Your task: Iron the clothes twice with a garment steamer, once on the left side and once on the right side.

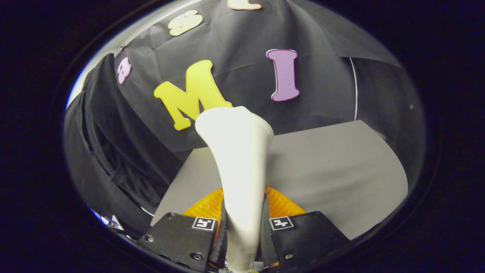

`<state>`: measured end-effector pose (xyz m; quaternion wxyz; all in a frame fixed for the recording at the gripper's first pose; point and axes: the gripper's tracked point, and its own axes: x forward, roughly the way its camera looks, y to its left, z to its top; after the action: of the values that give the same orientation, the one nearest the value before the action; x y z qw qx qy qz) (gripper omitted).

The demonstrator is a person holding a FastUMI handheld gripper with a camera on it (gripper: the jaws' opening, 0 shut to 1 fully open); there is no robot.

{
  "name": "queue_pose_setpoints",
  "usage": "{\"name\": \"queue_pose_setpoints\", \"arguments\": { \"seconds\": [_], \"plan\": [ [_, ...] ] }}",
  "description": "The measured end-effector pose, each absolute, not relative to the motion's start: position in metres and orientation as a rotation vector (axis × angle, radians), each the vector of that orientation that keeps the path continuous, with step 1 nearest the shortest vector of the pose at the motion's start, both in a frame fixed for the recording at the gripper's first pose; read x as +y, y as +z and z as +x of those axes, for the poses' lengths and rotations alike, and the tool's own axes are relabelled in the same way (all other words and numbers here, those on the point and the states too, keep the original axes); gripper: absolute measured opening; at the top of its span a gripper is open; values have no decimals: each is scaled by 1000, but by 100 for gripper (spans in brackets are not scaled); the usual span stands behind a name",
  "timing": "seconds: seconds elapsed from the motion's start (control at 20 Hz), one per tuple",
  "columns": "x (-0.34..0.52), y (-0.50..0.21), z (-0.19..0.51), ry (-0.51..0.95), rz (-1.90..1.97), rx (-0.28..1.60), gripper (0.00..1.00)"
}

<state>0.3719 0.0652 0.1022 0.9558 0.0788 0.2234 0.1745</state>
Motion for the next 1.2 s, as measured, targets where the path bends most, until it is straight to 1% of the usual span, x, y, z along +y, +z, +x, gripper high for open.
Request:
{"name": "queue_pose_setpoints", "arguments": {
  "seconds": [0.3, 0.65, 1.0, 1.2],
  "plan": [
    [64, 134, 324, 339, 175, 326, 39],
    [87, 201, 252, 318, 130, 168, 38],
    [129, 270, 190, 253, 71, 9, 38],
    [168, 303, 154, 242, 39, -60, 38]
  ]
}}
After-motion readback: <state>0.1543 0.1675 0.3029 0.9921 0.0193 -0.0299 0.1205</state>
